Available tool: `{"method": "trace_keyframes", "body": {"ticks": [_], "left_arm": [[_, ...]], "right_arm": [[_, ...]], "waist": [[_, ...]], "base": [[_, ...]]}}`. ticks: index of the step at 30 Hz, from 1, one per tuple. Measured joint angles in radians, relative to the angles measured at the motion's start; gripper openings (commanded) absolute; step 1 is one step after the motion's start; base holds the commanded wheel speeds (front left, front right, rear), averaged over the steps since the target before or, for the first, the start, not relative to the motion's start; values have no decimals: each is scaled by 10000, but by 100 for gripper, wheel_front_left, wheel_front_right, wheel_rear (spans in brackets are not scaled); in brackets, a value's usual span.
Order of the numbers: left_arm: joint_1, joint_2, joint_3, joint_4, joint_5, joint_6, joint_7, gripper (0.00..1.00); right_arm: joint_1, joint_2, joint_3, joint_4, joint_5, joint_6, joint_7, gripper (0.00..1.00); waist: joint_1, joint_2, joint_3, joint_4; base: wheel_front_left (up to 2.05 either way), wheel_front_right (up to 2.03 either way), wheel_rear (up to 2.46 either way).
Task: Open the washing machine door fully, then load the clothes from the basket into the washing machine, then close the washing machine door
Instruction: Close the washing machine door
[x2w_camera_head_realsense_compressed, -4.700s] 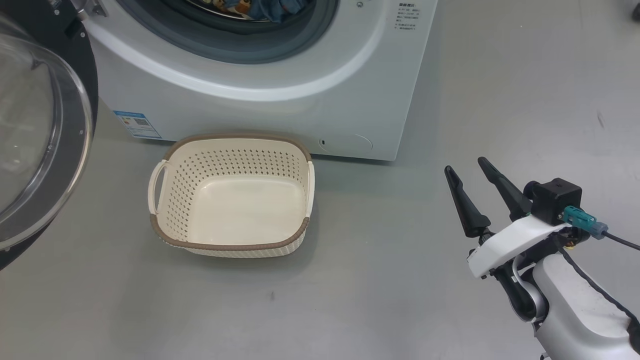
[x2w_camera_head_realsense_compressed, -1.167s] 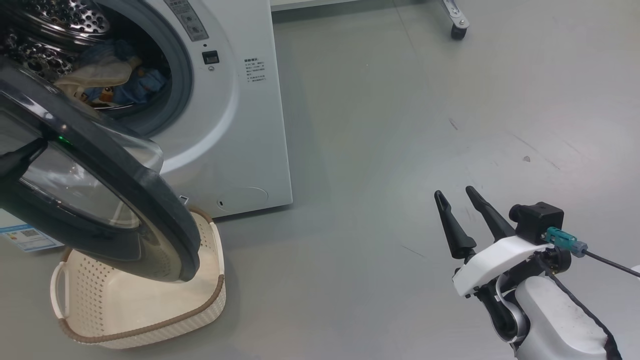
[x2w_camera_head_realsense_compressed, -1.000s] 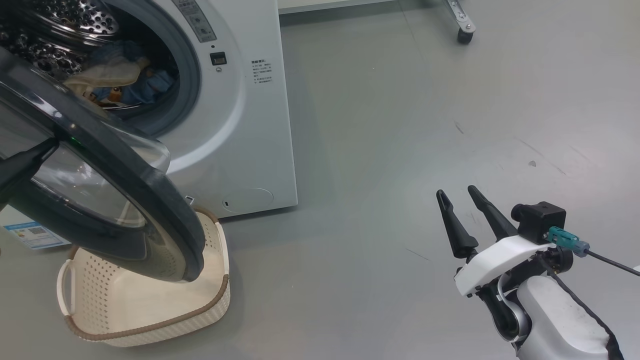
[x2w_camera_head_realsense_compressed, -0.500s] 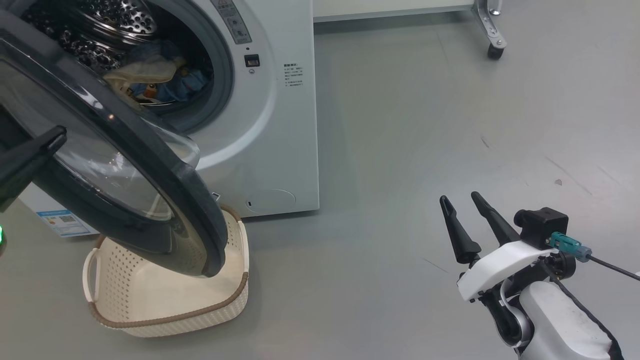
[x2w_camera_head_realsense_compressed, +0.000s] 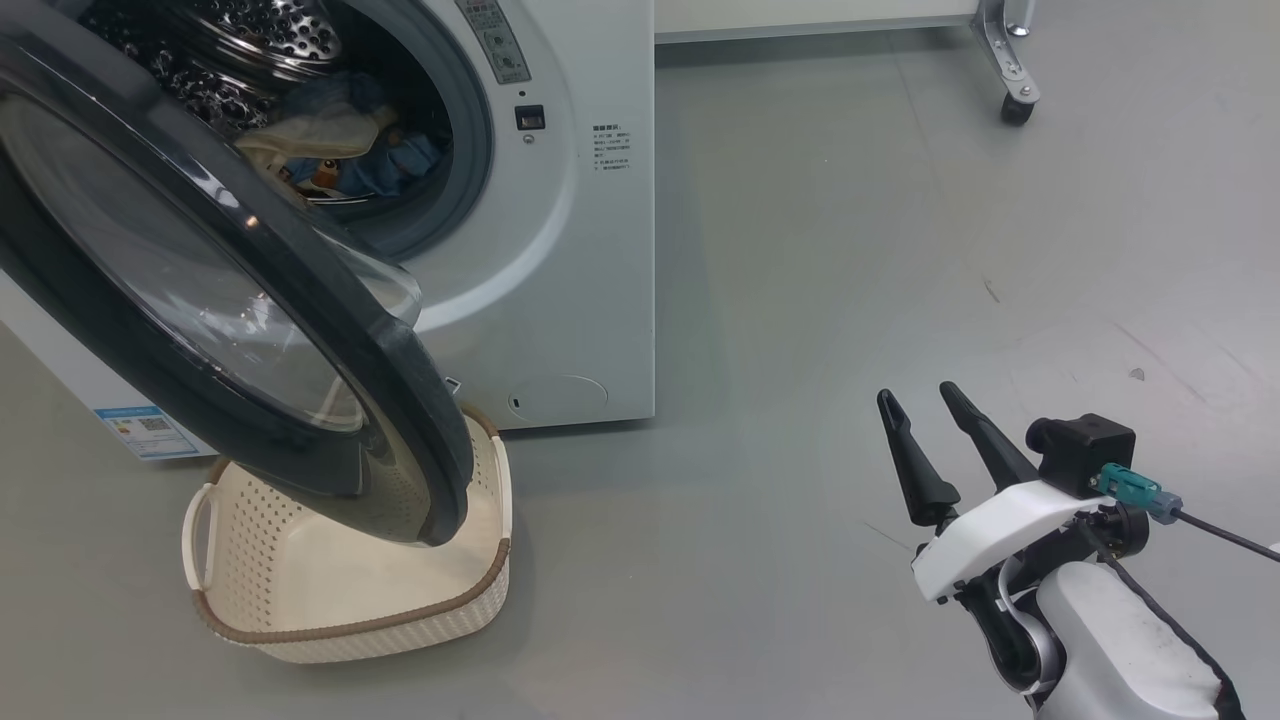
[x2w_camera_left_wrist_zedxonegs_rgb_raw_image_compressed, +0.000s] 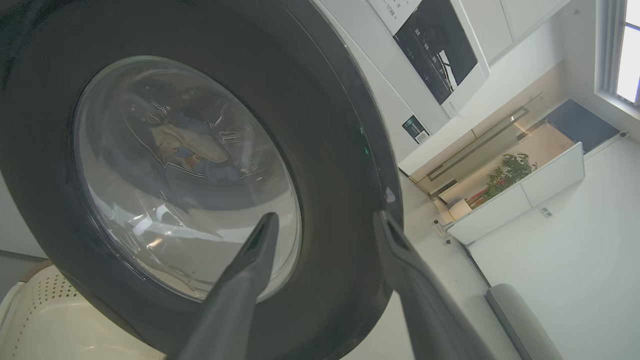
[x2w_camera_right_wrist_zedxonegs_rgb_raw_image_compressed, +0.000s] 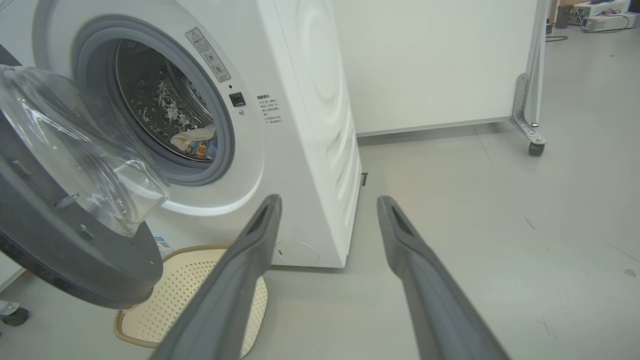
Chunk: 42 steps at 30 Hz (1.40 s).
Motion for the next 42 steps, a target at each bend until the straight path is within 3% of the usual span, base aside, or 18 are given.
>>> {"method": "trace_keyframes", "body": {"ticks": [11, 22, 31, 42], "left_arm": [[958, -533, 372, -491, 1298, -180, -2056, 100], [2322, -844, 234, -1254, 3722, -232, -4752, 100], [3369, -1392, -702, -1593, 4742, -270, -6485, 100], [4471, -1586, -1697, -905, 6121, -274, -8654, 100]], "right_arm": [[-11, 2, -117, -58, -2, 0, 0, 100], [-14, 2, -263, -96, -15, 0, 0, 100], [-18, -77, -322, -111, -82, 0, 0, 100], [-47, -144, -523, -334, -293, 0, 0, 100]], "waist": [[0, 0, 144, 83], [0, 0, 223, 80], [0, 0, 258, 112], [0, 0, 333, 157]], "base": [[0, 0, 0], [0, 0, 0], [0, 0, 0], [0, 0, 0]]}}
